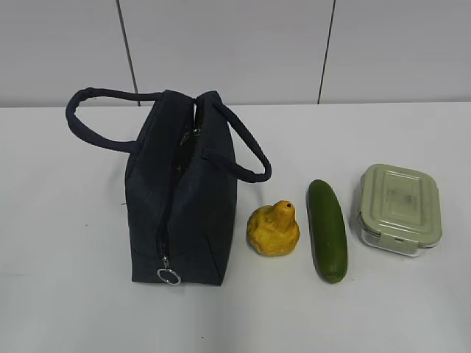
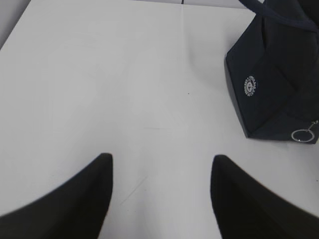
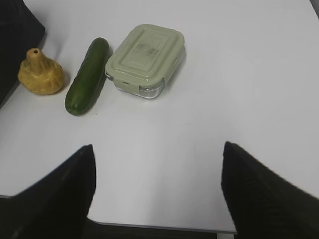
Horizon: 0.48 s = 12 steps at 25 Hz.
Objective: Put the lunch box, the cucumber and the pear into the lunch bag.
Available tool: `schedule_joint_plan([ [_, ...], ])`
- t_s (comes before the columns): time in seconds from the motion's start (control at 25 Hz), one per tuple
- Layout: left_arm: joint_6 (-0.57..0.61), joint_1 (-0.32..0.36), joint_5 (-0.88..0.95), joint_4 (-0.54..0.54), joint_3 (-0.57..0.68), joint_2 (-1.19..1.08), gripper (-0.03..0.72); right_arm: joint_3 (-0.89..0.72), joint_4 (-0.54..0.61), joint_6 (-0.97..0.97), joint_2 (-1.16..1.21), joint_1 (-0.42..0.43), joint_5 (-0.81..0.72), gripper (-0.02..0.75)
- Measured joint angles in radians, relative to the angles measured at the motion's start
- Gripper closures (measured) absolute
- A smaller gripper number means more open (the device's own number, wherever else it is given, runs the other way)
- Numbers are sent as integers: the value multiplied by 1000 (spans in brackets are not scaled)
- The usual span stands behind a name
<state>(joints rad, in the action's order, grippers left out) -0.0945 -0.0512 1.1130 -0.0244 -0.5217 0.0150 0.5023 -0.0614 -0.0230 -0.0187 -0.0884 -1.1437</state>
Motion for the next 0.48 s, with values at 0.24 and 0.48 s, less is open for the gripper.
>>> schedule_joint_plan([
  [0.24, 0, 0, 0, 0, 0, 0, 254, 0, 0, 0, 0, 0, 0, 155],
  [0.48, 0, 0, 0, 0, 0, 0, 254, 0, 0, 0, 0, 0, 2, 155],
])
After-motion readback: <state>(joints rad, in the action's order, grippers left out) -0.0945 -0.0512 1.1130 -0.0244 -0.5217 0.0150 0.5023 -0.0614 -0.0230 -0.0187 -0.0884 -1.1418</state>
